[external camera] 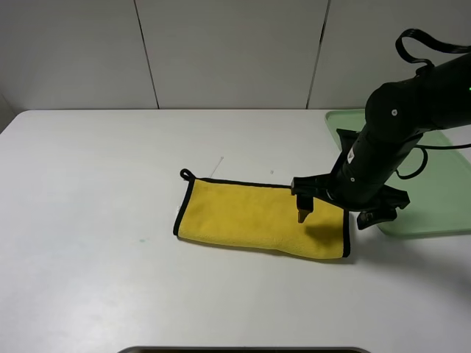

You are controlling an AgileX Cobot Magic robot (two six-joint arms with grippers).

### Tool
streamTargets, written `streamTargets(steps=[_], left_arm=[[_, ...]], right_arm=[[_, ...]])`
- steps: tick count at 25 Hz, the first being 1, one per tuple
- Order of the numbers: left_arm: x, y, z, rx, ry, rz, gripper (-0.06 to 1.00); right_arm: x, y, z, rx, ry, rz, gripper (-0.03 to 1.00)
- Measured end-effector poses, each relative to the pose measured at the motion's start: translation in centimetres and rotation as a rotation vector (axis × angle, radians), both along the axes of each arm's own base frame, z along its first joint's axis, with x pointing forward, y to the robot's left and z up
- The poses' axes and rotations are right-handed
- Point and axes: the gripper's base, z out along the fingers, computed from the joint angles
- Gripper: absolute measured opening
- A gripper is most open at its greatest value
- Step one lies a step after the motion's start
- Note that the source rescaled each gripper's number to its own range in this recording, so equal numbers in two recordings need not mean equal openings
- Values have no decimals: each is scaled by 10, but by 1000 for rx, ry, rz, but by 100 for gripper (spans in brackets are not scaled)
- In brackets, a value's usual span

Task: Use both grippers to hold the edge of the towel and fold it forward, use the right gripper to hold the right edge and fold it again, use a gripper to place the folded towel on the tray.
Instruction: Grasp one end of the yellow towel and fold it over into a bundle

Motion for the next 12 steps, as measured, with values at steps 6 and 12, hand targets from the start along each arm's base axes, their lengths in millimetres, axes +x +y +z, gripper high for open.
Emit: streamTargets(steps=[6, 12], left_arm=[[0, 0, 0, 0, 0, 0, 100], [0, 0, 0, 0, 0, 0, 100]], right_arm=[[-3, -21, -13, 7, 4, -8, 100], [1, -27, -24, 23, 16, 16, 100]])
